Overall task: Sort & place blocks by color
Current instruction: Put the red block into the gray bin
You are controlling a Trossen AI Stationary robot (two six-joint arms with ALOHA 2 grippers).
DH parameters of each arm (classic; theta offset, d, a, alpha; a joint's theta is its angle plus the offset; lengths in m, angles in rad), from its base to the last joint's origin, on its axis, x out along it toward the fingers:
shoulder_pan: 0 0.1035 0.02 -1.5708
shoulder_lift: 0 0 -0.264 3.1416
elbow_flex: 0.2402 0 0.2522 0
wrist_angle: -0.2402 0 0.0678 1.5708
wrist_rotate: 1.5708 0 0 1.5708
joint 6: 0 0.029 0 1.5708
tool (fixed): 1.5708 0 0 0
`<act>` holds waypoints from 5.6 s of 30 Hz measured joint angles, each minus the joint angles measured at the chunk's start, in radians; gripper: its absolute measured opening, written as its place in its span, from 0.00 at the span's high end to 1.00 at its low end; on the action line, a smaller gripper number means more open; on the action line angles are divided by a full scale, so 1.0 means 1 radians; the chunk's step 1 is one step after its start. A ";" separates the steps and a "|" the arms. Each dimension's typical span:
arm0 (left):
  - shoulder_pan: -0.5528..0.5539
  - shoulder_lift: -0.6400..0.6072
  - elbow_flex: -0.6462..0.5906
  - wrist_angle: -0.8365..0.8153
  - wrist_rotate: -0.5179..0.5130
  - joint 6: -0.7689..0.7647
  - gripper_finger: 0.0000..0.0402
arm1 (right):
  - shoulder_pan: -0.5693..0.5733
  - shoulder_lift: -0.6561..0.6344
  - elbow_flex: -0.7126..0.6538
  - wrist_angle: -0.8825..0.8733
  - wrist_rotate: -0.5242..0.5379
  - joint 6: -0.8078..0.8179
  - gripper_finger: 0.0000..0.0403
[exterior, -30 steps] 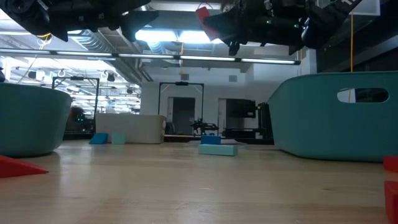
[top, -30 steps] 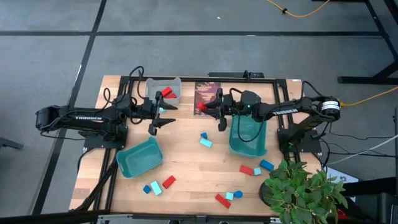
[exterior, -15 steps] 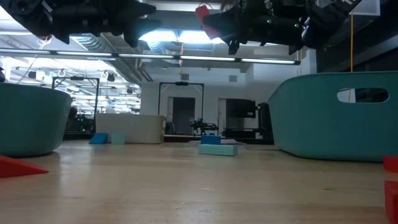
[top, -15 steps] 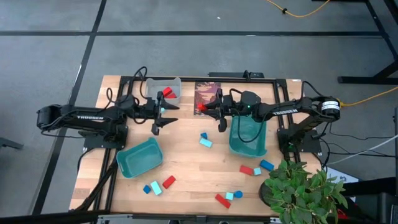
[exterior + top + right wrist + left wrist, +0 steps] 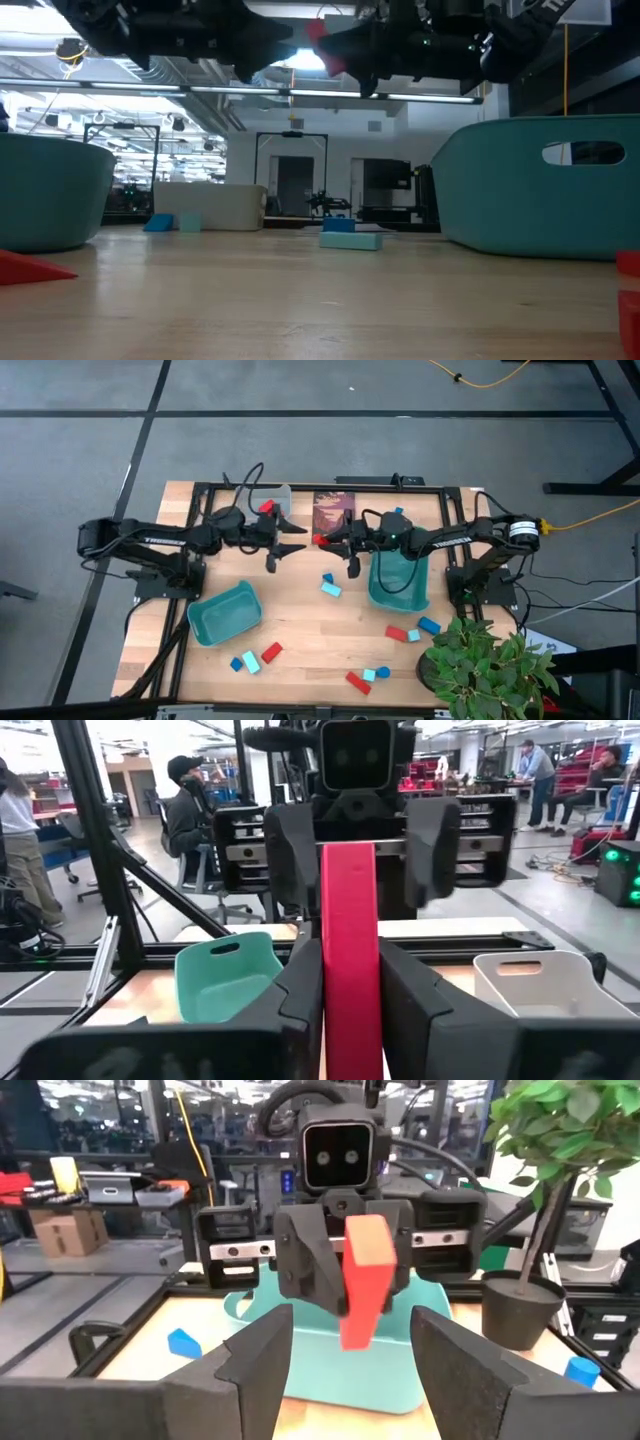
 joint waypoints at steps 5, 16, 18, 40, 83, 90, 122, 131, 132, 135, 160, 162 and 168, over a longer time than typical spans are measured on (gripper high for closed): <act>0.000 0.059 0.042 0.003 0.023 0.000 0.51 | 0.000 0.042 0.030 -0.007 -0.005 0.000 0.83; -0.002 0.078 0.054 0.002 0.024 -0.007 0.51 | 0.000 0.076 0.036 -0.006 -0.007 -0.004 0.83; -0.003 0.079 0.054 -0.005 0.024 -0.003 0.51 | 0.000 0.076 0.036 -0.005 -0.007 -0.004 0.83; -0.020 0.129 0.058 0.062 -0.002 0.018 0.52 | 0.000 0.075 0.036 -0.002 -0.007 -0.007 0.83; -0.019 0.129 0.058 0.041 0.000 -0.007 0.87 | 0.000 0.074 0.035 -0.006 -0.017 -0.006 0.69; -0.019 0.128 0.058 0.041 0.001 -0.010 0.87 | -0.001 0.074 0.035 -0.006 -0.035 0.000 0.69; 0.007 0.064 0.057 -0.073 0.040 -0.035 0.87 | -0.003 0.072 0.035 -0.043 0.001 -0.002 0.31; 0.029 -0.078 0.057 -0.256 0.106 -0.019 0.87 | -0.032 0.065 0.032 -0.045 -0.021 0.000 0.31; 0.028 -0.096 0.057 -0.288 0.106 -0.014 0.87 | -0.035 0.056 0.024 -0.048 -0.023 0.000 0.31; 0.028 -0.152 0.048 -0.331 0.104 -0.012 0.87 | -0.044 0.000 -0.023 -0.051 -0.025 -0.002 0.31; 0.029 -0.477 -0.200 -0.154 -0.022 -0.008 0.87 | -0.050 -0.354 -0.260 -0.047 0.028 0.026 0.31; 0.029 -0.477 -0.200 -0.154 -0.025 -0.008 0.87 | -0.050 -0.354 -0.260 -0.046 0.028 0.026 0.31; 0.029 -0.475 -0.200 -0.154 -0.115 0.013 0.87 | -0.050 -0.353 -0.260 -0.049 0.027 0.026 0.31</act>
